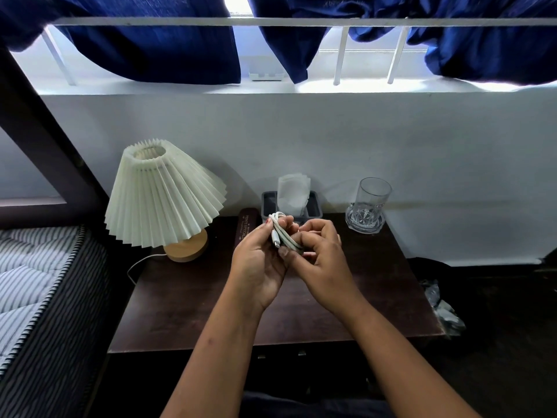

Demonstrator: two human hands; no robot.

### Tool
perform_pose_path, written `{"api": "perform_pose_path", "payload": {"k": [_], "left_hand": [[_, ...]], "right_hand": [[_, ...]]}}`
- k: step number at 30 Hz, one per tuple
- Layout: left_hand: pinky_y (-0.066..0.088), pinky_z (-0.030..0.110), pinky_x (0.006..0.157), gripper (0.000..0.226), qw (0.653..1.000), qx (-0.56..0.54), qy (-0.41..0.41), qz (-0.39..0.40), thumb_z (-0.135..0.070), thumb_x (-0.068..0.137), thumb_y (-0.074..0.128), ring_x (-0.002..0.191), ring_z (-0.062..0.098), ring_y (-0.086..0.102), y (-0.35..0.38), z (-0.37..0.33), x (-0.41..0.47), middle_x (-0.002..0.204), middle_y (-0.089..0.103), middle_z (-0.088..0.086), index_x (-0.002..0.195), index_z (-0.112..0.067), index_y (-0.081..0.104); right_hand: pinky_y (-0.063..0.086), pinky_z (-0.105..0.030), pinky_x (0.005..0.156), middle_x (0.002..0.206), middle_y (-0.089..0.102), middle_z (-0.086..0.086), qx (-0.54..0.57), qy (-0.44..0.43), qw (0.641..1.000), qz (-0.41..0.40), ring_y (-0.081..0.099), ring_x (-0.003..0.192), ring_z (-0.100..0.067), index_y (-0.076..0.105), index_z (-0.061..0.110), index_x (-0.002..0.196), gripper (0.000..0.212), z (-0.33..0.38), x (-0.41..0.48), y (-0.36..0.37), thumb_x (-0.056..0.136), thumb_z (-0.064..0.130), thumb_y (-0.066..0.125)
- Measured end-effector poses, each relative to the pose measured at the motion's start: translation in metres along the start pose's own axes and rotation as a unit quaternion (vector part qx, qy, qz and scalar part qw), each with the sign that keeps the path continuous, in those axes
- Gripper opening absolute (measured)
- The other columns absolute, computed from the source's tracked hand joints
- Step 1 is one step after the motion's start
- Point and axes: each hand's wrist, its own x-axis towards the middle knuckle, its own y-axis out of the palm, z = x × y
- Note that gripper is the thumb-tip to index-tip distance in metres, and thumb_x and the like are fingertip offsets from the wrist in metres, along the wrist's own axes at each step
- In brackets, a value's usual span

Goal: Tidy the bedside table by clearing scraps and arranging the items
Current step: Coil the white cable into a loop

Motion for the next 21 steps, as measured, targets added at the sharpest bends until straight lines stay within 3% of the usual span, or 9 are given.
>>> {"api": "perform_pose_path", "payload": {"k": [2, 4, 5, 7, 10, 13, 18, 21], "left_hand": [[0.052, 0.032, 0.079, 0.035, 0.998, -0.053, 0.008, 0.013, -0.025, 0.095, 0.036, 0.077, 0.016, 0.063, -0.001, -0.003, 0.001, 0.075, 0.063, 0.003, 0.074, -0.010, 0.059], [0.055, 0.030, 0.075, 0.034, 0.996, -0.089, 0.018, 0.007, -0.024, 0.095, 0.037, 0.071, 0.014, 0.066, -0.003, -0.006, 0.001, 0.071, 0.065, 0.001, 0.074, -0.009, 0.059], [0.056, 0.031, 0.075, 0.035, 0.995, -0.096, 0.019, 0.006, -0.024, 0.096, 0.037, 0.069, 0.014, 0.066, -0.003, -0.007, 0.000, 0.071, 0.065, 0.002, 0.074, -0.009, 0.059], [0.054, 0.034, 0.082, 0.037, 0.995, -0.100, 0.012, 0.008, -0.025, 0.095, 0.037, 0.066, 0.015, 0.063, -0.002, -0.006, -0.001, 0.070, 0.064, 0.003, 0.069, -0.010, 0.058], [0.049, 0.038, 0.091, 0.039, 0.995, -0.101, 0.002, 0.008, -0.026, 0.096, 0.036, 0.061, 0.015, 0.061, 0.002, -0.003, -0.004, 0.069, 0.063, 0.004, 0.065, -0.010, 0.054], [0.056, 0.036, 0.079, 0.041, 0.994, -0.113, 0.006, 0.012, -0.025, 0.097, 0.034, 0.057, 0.017, 0.064, 0.003, -0.004, -0.004, 0.065, 0.063, 0.005, 0.064, -0.009, 0.052], [0.059, 0.034, 0.069, 0.040, 0.999, -0.031, 0.013, -0.007, -0.025, 0.097, 0.034, 0.061, 0.018, 0.065, 0.007, -0.006, -0.005, 0.061, 0.065, 0.004, 0.068, -0.008, 0.054], [0.058, 0.029, 0.063, 0.035, 0.994, 0.079, 0.045, -0.055, -0.021, 0.098, 0.035, 0.069, 0.017, 0.063, 0.009, -0.002, -0.005, 0.063, 0.067, -0.001, 0.077, -0.009, 0.061]], "right_hand": [[0.048, -0.012, 0.083, 0.109, 0.047, 0.007, 0.087, 0.030, 0.996, -0.010, 0.051, 0.108, -0.001, 0.068, 0.028, 0.087, 0.019, 0.001, 0.002, -0.001, 0.072, 0.017, 0.075], [0.049, -0.024, 0.091, 0.110, 0.053, 0.002, 0.236, 0.068, 0.969, -0.012, 0.056, 0.110, -0.011, 0.072, 0.023, 0.087, 0.013, 0.004, 0.003, -0.002, 0.074, 0.020, 0.070], [0.051, -0.028, 0.087, 0.109, 0.054, 0.000, 0.313, 0.096, 0.945, -0.018, 0.057, 0.108, -0.014, 0.073, 0.018, 0.084, 0.008, 0.007, 0.004, -0.002, 0.080, 0.018, 0.066], [0.052, -0.027, 0.075, 0.105, 0.056, -0.003, 0.384, 0.137, 0.912, -0.050, 0.059, 0.098, -0.013, 0.070, 0.014, 0.082, 0.019, 0.009, 0.005, -0.004, 0.089, 0.008, 0.054], [0.053, -0.023, 0.064, 0.097, 0.063, -0.003, 0.441, 0.182, 0.878, -0.051, 0.063, 0.080, -0.011, 0.059, 0.020, 0.105, 0.020, 0.006, 0.006, -0.007, 0.091, 0.007, 0.051], [0.056, -0.022, 0.062, 0.090, 0.070, -0.002, 0.471, 0.223, 0.853, -0.005, 0.066, 0.075, -0.013, 0.053, 0.017, 0.120, 0.030, 0.006, 0.008, -0.013, 0.091, 0.010, 0.051], [0.057, -0.022, 0.064, 0.085, 0.072, -0.005, 0.467, 0.254, 0.846, 0.023, 0.068, 0.072, -0.012, 0.054, 0.006, 0.122, 0.045, 0.003, 0.011, -0.021, 0.077, 0.009, 0.062], [0.056, -0.021, 0.059, 0.077, 0.073, -0.003, 0.439, 0.254, 0.862, -0.006, 0.068, 0.067, -0.009, 0.057, 0.007, 0.115, 0.034, 0.000, 0.012, -0.025, 0.082, 0.002, 0.059]]}}
